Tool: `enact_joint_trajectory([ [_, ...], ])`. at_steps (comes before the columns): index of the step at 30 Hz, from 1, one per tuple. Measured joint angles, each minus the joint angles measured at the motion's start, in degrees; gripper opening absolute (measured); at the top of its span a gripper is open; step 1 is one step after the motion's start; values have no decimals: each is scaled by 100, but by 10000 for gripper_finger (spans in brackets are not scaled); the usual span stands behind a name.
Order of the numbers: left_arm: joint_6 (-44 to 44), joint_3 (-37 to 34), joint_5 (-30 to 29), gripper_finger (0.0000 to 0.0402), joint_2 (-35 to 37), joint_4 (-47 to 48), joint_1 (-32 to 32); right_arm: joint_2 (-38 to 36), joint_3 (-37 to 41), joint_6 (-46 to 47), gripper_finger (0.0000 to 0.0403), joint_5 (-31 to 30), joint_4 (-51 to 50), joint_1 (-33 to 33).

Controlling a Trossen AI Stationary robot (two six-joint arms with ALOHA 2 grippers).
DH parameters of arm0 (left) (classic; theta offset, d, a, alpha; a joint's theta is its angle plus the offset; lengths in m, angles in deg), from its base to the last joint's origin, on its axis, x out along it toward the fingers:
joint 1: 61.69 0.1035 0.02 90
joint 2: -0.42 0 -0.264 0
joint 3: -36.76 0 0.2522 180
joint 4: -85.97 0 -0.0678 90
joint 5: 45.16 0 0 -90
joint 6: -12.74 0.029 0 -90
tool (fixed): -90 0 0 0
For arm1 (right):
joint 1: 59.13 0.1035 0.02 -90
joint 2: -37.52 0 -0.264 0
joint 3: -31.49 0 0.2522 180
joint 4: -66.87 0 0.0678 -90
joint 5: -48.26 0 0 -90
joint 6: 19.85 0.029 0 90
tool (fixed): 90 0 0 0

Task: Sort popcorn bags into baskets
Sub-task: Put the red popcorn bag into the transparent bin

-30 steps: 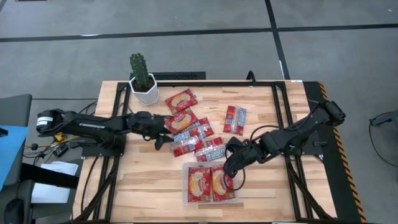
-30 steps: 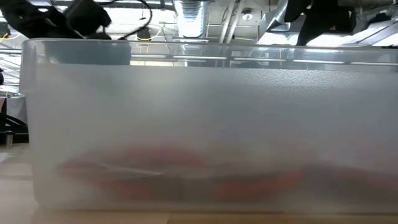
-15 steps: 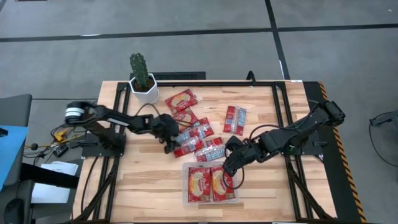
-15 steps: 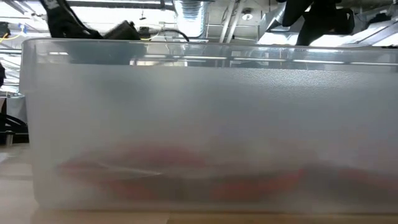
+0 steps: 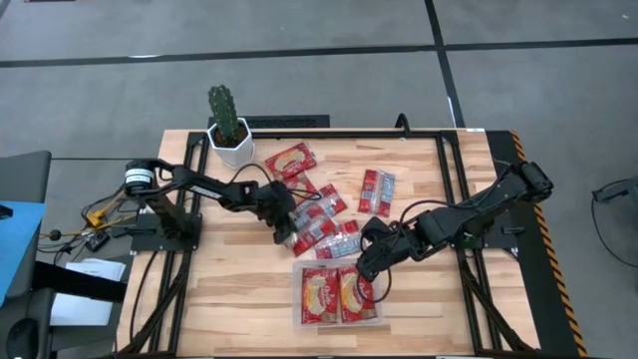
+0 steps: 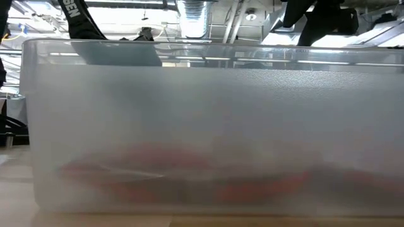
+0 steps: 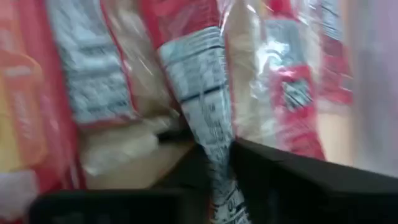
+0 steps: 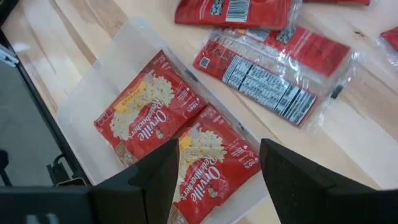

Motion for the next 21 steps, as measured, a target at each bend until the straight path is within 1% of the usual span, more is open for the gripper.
enact_joint_trajectory([
  [1, -120, -20, 91, 25, 42, -2, 18, 0, 1, 9, 244, -29, 15, 0],
  [2, -256, -33, 134, 15, 80, -6, 55, 0, 1, 72, 244, -72, 25, 0],
  [4, -457, -41, 249, 14, 195, -63, 121, 0, 1, 240, 244, -205, 25, 0],
  [8, -977, -60, 245, 7, 685, 66, 208, 0, 1, 589, 244, -697, 41, 17],
  [11, -1388, -71, 159, 4, 1217, 83, 261, 0, 1, 840, 244, -1195, 104, 44],
  [14, -1779, -58, 16, 3, 1862, 32, 296, 0, 1, 1008, 244, -1514, 333, 38],
  [21, -2550, -52, -496, 2, 3279, -207, 211, 0, 1, 837, 244, -2212, 1320, -44],
])
